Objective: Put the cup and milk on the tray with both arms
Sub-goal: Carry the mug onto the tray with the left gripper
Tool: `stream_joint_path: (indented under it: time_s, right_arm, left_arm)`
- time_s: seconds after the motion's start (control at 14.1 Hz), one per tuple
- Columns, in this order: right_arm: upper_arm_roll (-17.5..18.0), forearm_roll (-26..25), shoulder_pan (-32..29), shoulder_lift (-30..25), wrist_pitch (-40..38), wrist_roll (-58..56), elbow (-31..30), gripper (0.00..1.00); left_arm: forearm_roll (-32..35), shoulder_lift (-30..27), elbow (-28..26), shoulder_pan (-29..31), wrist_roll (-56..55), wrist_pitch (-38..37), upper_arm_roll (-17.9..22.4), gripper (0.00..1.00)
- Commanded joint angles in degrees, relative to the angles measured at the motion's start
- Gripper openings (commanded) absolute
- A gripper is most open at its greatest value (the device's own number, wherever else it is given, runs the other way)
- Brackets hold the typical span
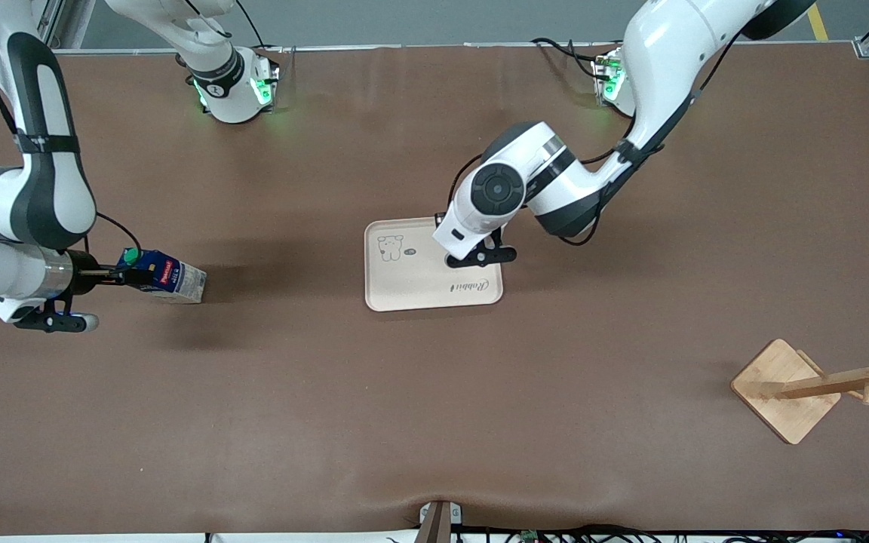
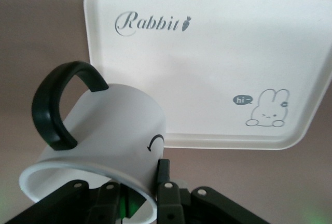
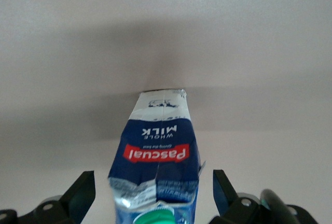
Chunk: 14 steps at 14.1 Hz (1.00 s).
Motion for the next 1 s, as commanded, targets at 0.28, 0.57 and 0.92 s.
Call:
stream_joint_path:
  time_s: [0.28, 0.57, 0.92]
  right_arm:
    - [0.09, 1.70, -0.02, -1.64, 3.70, 0.79, -7.62, 1.00]
    - [0.09, 1.88, -0.01, -2.26, 4.43, 0.87, -7.74, 0.04]
    - [0.18, 2.05, 0.95, -1.29, -5.24, 0.87, 3.60, 0.00]
  left_arm:
    - [1.21, 4.21, 4.02, -6.41, -0.69, -2.10, 5.09, 0.00]
    - [1.12, 5.71, 5.34, -8.17, -0.43, -2.01, 6.85, 0.00]
    - [1.03, 7.64, 6.14, -8.52, -0.51, -1.75, 6.85, 0.00]
